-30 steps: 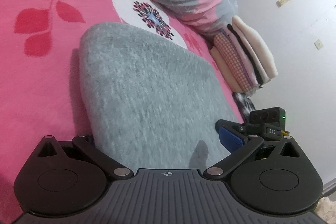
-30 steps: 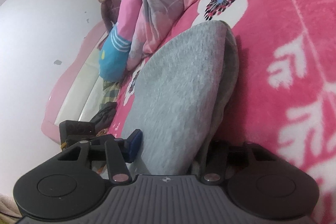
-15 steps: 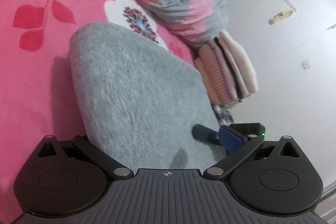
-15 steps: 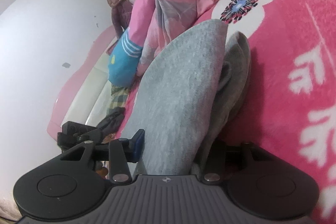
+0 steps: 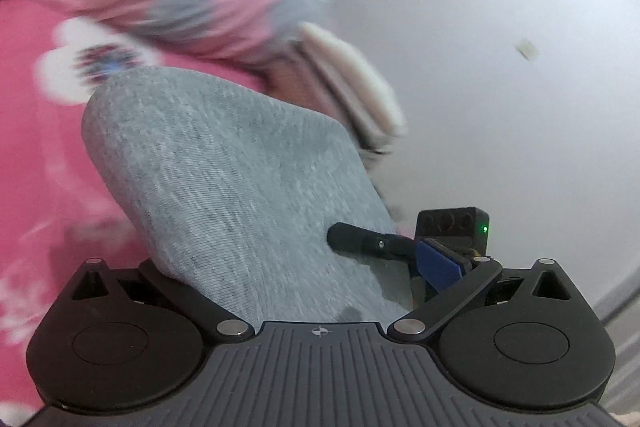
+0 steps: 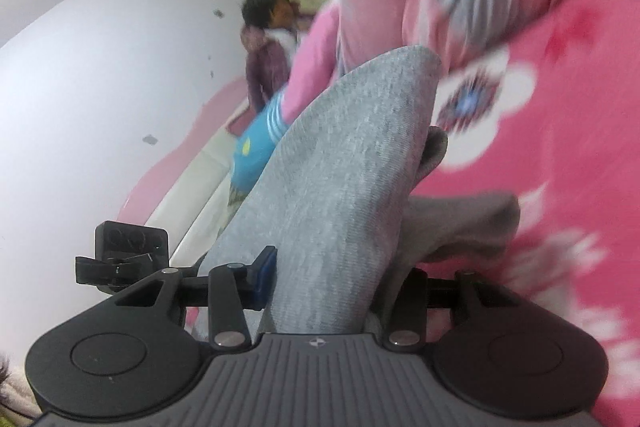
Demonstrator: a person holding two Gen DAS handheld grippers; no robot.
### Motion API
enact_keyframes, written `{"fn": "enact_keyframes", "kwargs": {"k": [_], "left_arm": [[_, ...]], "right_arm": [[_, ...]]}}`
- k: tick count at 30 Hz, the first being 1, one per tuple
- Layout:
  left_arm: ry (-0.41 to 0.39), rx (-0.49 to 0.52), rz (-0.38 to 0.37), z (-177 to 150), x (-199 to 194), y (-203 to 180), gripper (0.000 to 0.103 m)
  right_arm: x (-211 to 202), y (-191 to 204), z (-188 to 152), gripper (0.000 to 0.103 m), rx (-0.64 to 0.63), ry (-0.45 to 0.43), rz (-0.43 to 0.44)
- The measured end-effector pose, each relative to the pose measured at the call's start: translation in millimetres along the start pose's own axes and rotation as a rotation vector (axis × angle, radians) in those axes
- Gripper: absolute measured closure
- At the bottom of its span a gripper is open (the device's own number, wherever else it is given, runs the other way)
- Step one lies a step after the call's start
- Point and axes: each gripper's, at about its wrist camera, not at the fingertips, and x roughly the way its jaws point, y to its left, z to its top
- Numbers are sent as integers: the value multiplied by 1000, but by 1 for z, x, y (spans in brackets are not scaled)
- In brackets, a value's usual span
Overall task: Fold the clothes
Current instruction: 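Lift the grey sweatpants with the right tool onto the clothes stack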
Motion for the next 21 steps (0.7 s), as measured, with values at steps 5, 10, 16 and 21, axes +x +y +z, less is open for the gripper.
{"fn": "enact_keyframes", "kwargs": {"k": [5,10,16,21], "left_arm": [[50,75,-124,15,91,-54,1],[100,70,-220,8,195,-83,1],[132,56,-237,-5,293,-93,1],[139,19,-218,-9,348,-79,1]], "right_arm": [[-111,14,29,56,-93,-104,-136],[-217,2,45,55,-93,-148,-311],[-281,-51,59,55,-44,-119,-454],[-294,-101,88,55,-50,-28,-496]]}}
